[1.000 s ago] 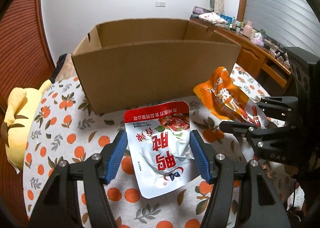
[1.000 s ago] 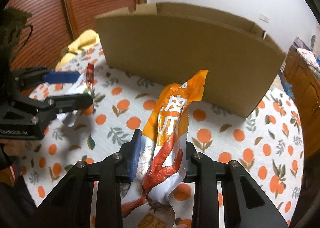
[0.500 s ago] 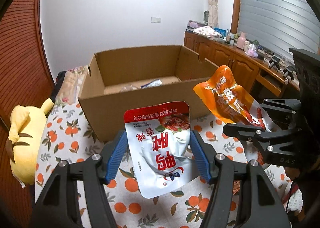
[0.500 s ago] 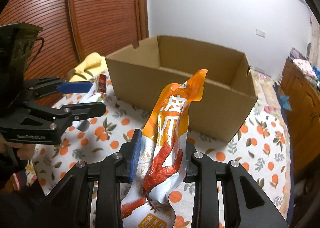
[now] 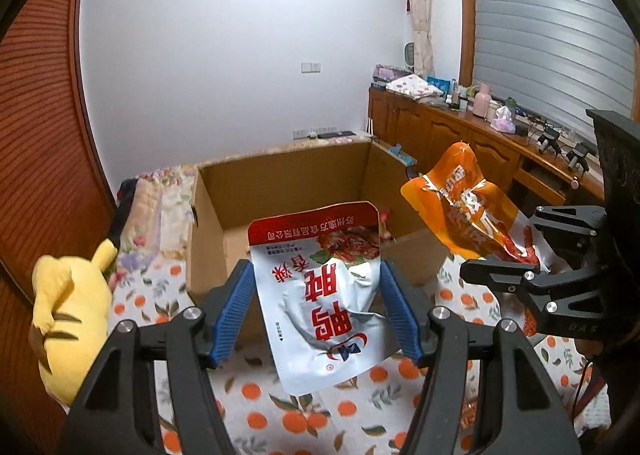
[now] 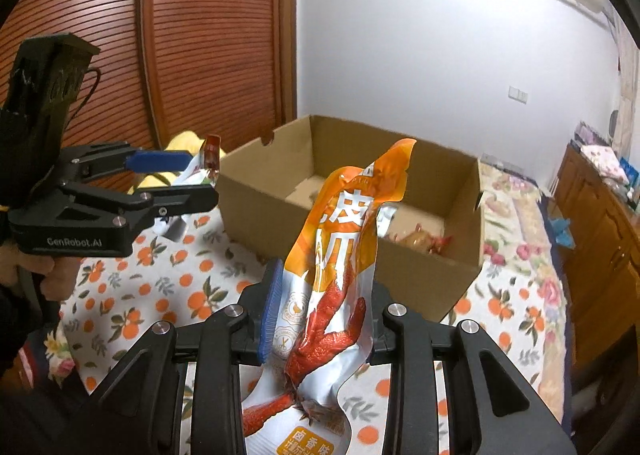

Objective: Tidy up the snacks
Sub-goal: 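Lift both packs over the cardboard box and open both tools to drop them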

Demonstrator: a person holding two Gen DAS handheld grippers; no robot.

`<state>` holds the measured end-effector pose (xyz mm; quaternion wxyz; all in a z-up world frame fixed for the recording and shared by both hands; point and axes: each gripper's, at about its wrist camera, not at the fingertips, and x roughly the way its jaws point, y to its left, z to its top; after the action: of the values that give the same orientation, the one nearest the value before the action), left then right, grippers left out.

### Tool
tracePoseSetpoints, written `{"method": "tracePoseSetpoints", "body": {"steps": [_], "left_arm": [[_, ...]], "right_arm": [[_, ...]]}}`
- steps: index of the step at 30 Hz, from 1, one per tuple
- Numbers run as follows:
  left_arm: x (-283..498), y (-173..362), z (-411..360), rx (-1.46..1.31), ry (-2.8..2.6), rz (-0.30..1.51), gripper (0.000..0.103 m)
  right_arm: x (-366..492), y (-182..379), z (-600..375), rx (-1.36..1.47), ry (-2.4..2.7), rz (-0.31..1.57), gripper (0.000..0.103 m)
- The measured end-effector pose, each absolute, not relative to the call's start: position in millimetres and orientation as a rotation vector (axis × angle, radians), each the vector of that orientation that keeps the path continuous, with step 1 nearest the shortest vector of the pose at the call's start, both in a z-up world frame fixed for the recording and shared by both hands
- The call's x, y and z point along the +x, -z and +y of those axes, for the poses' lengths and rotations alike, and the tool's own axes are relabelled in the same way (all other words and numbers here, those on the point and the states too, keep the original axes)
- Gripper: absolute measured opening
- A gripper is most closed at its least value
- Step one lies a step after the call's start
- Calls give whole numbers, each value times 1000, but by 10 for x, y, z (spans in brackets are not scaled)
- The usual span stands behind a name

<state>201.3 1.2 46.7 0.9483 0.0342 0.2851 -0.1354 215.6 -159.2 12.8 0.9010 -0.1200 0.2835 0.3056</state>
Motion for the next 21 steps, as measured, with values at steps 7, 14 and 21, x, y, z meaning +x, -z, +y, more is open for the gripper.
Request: {"method": "tracePoseSetpoints", "body": {"steps": [7,14,21], "left_arm": [[2332,-543,24,86,286,569,64],[2703,-496,68,96,282,588,64],[3043,-367,95,100,285,624,64]], "right_arm": [[2413,-299,-1528,-269,-637,552,31],[2782,-352,-1428,-277,-646,542,31],[3123,-357,-1321,-295,-649,542,31]]}}
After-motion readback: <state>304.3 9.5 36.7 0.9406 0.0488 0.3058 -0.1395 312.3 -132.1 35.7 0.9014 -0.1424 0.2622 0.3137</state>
